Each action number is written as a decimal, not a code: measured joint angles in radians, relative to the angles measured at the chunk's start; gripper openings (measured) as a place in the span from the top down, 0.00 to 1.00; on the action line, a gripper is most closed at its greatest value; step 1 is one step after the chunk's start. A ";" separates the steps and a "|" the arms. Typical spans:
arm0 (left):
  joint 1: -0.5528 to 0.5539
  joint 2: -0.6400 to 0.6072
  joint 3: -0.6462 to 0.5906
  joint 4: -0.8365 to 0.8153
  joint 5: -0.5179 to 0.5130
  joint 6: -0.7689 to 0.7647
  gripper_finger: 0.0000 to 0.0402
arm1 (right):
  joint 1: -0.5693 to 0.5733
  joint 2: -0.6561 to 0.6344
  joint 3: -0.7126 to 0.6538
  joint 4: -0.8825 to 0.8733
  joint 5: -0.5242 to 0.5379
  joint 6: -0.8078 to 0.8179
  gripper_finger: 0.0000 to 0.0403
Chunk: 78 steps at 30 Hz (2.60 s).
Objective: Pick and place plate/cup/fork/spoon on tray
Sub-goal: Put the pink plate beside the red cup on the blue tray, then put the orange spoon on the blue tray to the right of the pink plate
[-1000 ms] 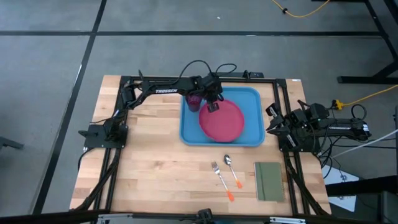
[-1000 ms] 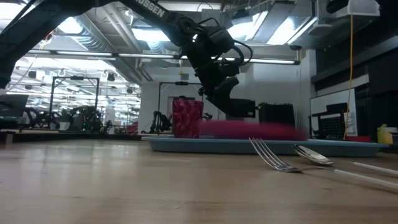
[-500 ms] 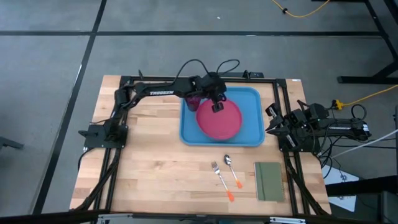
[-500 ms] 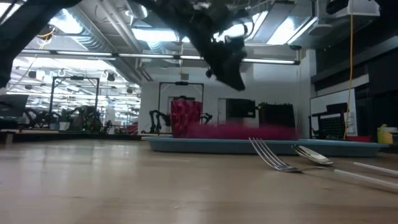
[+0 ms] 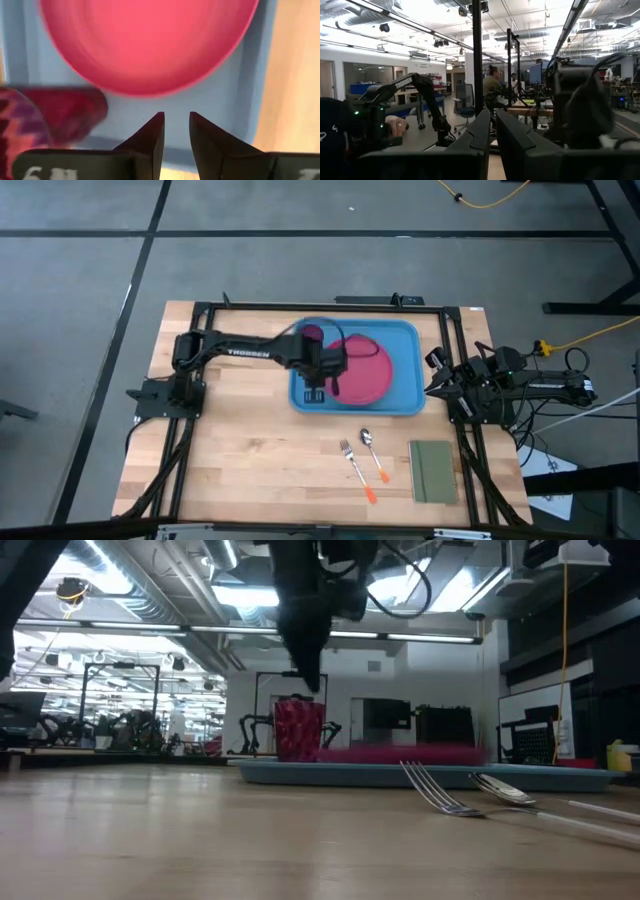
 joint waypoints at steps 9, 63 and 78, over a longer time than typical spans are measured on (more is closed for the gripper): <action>-0.018 0.001 -0.156 0.118 -0.041 -0.056 0.80 | 0.000 0.000 0.000 0.000 0.000 -0.002 0.91; -0.134 -0.090 -0.182 -0.531 -0.183 -0.409 0.80 | 0.000 0.000 0.000 -0.052 0.001 -0.053 0.91; -0.181 -0.808 -0.681 -0.310 -0.212 -0.561 0.79 | 0.000 0.000 0.001 -0.043 0.026 -0.055 0.91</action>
